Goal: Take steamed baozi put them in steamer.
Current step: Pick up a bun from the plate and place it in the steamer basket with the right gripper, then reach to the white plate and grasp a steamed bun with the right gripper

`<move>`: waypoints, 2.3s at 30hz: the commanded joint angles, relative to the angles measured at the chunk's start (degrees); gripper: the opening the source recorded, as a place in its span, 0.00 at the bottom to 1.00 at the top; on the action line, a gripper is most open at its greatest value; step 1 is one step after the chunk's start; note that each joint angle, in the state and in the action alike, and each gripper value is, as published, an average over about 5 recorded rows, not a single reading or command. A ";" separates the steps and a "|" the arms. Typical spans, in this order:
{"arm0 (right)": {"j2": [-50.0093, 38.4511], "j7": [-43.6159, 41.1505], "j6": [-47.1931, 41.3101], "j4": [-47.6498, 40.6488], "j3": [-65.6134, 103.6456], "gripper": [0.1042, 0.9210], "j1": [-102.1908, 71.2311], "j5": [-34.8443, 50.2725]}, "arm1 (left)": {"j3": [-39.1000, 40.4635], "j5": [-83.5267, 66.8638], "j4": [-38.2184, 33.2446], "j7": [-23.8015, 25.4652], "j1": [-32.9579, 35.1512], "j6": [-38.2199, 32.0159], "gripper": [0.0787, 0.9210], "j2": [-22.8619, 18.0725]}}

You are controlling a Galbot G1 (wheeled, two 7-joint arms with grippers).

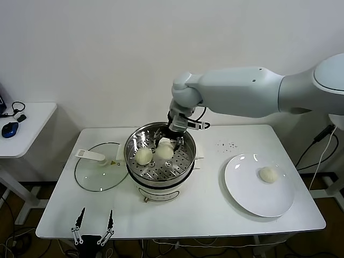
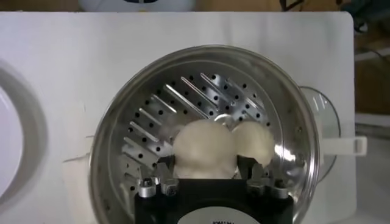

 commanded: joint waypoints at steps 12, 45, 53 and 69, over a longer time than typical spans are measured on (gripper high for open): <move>5.18 -0.96 4.46 -2.36 -0.99 0.76 -3.63 -1.92 | -0.09 -0.13 0.42 -0.04 -0.04 -0.16 0.88 0.08; -8.07 2.55 -21.75 6.08 -15.67 0.88 11.14 23.67 | -0.09 0.21 -0.14 -0.02 0.25 -0.25 0.88 0.14; -18.96 -2.26 -28.21 6.37 -20.45 0.88 11.81 25.42 | -0.05 0.70 0.38 -0.06 0.18 -0.53 0.88 0.11; -33.33 -3.84 -32.81 1.94 -21.59 0.88 4.35 20.78 | -0.33 1.24 1.43 0.12 0.08 -0.63 0.88 0.33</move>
